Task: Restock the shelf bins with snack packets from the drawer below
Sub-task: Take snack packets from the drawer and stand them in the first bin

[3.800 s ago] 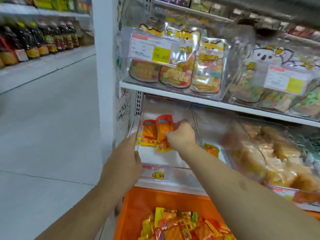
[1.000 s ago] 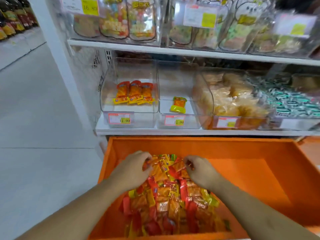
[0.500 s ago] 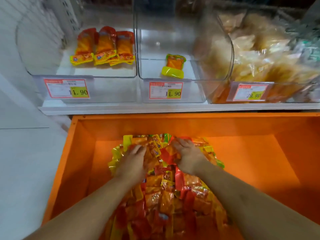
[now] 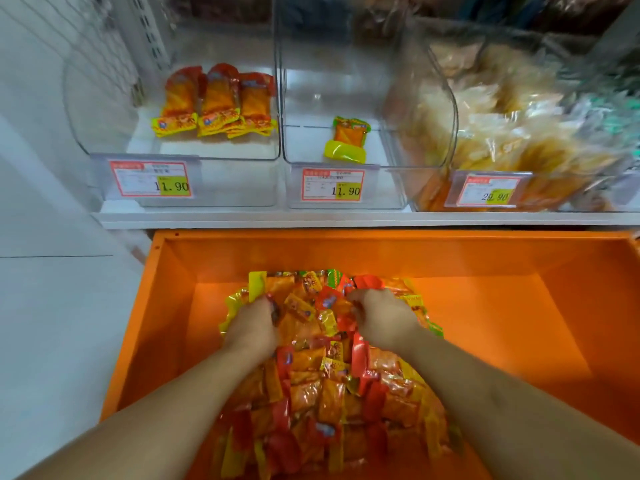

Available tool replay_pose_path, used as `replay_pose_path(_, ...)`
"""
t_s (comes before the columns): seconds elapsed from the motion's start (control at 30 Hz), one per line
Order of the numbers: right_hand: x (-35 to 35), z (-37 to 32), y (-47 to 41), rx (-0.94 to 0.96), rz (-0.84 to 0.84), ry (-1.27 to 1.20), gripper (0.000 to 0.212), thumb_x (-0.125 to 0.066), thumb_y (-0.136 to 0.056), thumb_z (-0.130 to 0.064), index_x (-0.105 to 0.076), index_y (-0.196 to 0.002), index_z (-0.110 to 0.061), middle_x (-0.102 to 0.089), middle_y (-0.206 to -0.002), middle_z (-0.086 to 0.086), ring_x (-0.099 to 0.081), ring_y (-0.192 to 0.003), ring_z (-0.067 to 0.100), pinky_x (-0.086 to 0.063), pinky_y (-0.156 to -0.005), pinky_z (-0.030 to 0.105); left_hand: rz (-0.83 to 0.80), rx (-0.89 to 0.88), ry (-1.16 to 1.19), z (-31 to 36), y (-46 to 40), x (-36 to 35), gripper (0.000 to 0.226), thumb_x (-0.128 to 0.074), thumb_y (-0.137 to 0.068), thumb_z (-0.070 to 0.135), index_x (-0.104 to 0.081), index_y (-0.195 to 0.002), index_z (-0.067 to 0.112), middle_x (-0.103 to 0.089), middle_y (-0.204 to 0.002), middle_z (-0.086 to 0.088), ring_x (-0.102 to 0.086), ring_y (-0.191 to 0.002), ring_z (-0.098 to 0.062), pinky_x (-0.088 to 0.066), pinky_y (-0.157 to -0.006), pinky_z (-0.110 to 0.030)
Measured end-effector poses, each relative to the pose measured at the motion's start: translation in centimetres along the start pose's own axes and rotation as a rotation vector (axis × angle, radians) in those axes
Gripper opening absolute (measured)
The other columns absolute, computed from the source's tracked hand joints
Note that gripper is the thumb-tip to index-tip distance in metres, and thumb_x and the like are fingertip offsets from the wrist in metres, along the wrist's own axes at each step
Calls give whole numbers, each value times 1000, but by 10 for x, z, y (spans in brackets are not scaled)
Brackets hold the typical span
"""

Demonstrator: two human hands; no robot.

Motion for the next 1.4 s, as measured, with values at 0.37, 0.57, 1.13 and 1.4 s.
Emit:
replay_pose_path(0.37, 100, -43, 61, 19, -50, -198, 13, -62, -102, -26, -70, -112, -26, -66, -78, -7, -63, -68, 12, -42, -55, 21, 45, -41, 134, -2, 59, 72, 4, -66, -90, 22, -68, -87, 24, -72, -92, 3, -68, -88, -18, -52, -72, -31)
replay_pose_path(0.57, 82, -42, 69, -25, -57, -236, 10, -62, -101, -25, -71, -99, -21, -68, -76, -6, -61, -62, 10, -45, -55, 25, 14, -70, 190, -9, 67, 48, 15, -62, -89, 15, -63, -90, 29, -69, -92, 7, -69, -91, -18, -52, -73, -29)
replay_pose_path(1.13, 48, -20, 17, -122, -108, -313, 25, -62, -100, -22, -59, -75, -20, -53, -56, -7, -46, -44, 8, -36, -46, 26, 41, -198, 86, -6, 8, -8, 23, -80, -82, 19, -67, -95, 32, -68, -104, 11, -66, -103, -13, -50, -85, -25)
replay_pose_path(1.4, 126, -51, 80, -35, 43, -765, 27, -68, -93, -23, -54, -72, -15, -41, -70, 6, -37, -65, 19, -29, -64, 35, 174, -408, 89, 42, 64, 107, 37, -75, -71, 8, -65, -71, 43, -67, -96, 13, -66, -101, -13, -53, -88, -32)
Point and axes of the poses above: each hand's wrist, its own y-axis away from the middle knuckle, its own x-axis out of the back of the hand, z = x × y, the point moved 2 cm from there along -y, towards the middle knuckle
